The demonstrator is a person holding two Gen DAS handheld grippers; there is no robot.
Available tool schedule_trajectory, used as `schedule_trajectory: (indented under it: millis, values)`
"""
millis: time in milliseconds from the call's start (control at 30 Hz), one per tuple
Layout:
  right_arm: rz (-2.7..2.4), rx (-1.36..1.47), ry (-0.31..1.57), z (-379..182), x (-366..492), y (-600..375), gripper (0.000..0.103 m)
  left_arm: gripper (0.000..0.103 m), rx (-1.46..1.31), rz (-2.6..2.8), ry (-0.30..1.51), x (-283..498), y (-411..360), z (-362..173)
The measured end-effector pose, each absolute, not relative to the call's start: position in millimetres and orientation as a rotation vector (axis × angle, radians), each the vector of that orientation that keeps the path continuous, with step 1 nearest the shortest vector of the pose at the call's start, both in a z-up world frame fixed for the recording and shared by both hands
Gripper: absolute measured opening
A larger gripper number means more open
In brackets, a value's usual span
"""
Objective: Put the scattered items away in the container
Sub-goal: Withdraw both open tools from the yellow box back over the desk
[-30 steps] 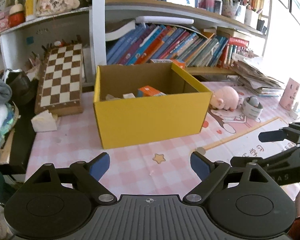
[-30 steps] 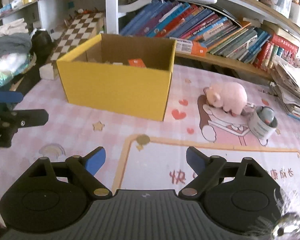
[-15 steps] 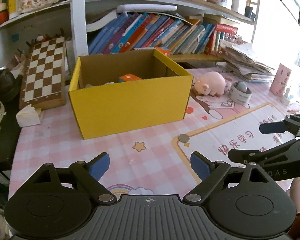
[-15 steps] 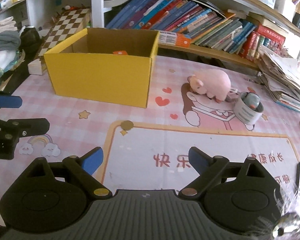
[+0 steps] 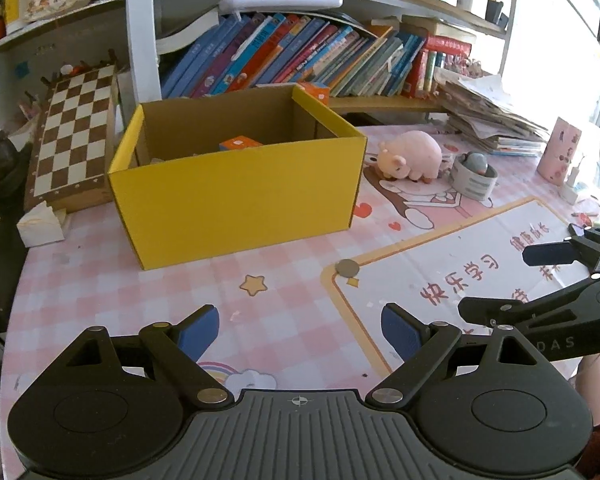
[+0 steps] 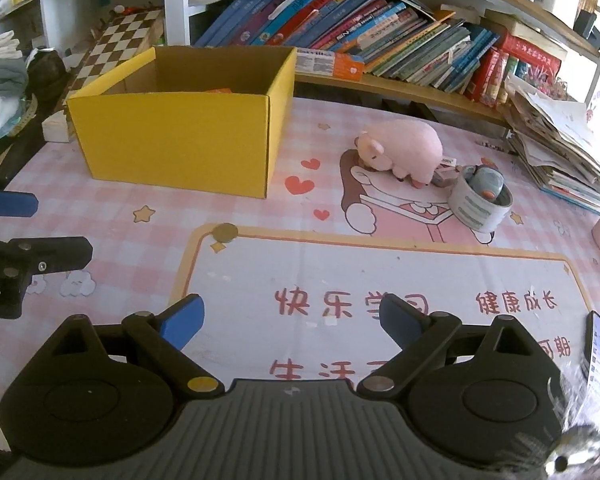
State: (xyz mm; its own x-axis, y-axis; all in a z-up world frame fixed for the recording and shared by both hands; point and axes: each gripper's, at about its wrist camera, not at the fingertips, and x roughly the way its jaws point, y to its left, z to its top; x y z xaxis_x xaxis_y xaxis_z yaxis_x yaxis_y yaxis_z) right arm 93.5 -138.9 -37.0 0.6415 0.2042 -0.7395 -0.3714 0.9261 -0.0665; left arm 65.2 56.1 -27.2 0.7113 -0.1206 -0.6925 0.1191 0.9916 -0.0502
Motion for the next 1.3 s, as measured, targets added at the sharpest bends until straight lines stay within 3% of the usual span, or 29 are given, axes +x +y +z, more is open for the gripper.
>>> schedule_trajectory:
  millis: [1300]
  values:
    - [0.363, -0.229, 0.834, -37.0, 156.6, -242.1, 0.096, 0.091, 0.008, -0.111, 0.793, 120.9, -54.9, -28.1]
